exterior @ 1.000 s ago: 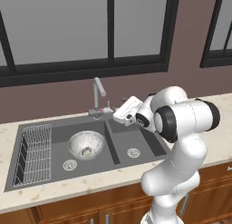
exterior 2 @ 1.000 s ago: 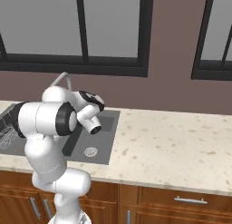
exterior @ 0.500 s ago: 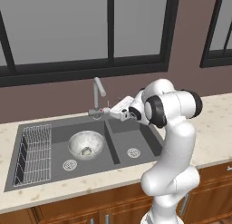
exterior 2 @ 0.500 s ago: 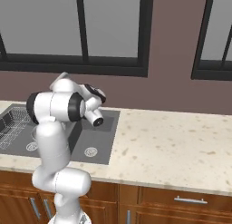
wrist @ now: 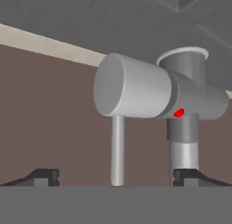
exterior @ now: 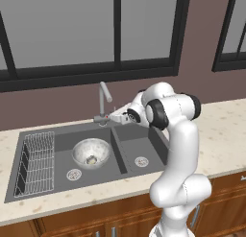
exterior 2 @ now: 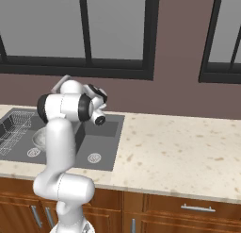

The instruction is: Pick the garlic from the cabinet and place it in the bowl. Then pick the bowl and place it in the sink. Then turn on the sink facuet.

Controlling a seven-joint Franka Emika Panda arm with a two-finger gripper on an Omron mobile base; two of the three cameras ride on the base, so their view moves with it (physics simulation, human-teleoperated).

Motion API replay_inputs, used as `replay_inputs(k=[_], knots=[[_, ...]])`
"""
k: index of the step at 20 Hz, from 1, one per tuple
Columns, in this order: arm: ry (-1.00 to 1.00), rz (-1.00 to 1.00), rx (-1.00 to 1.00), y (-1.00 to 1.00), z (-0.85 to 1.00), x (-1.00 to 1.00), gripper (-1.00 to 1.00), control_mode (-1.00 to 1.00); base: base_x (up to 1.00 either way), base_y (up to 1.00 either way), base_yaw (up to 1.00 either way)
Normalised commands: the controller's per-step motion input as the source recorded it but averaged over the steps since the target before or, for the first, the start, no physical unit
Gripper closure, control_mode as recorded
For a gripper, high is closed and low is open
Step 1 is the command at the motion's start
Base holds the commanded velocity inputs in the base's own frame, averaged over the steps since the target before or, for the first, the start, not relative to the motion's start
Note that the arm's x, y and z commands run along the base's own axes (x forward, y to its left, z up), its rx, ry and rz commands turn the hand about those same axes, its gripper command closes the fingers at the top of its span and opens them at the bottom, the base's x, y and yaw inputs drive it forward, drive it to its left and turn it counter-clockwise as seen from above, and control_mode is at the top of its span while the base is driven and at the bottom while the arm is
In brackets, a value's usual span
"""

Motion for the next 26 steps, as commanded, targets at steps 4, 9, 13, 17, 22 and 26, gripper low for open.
replay_inputs(k=[4,9,13,17,22,26], knots=[[0.11,-0.06,0.01,0.00,-0.20,0.54,-1.00,-1.00,0.00,0.00,0.00],[0.09,-0.06,0.01,0.00,-0.28,0.50,-1.00,-1.00,0.00,0.00,0.00],[0.08,-0.05,0.02,0.00,-0.32,0.38,1.00,-1.00,0.00,0.00,0.00],[0.07,-0.07,0.08,-0.28,-0.25,0.18,1.00,-1.00,0.00,0.00,0.00],[0.11,-0.11,0.12,-0.57,-0.19,0.02,1.00,-1.00,0.00,0.00,0.00],[0.14,-0.13,0.15,-0.88,-0.23,0.00,1.00,-1.00,0.00,0.00,0.00]])
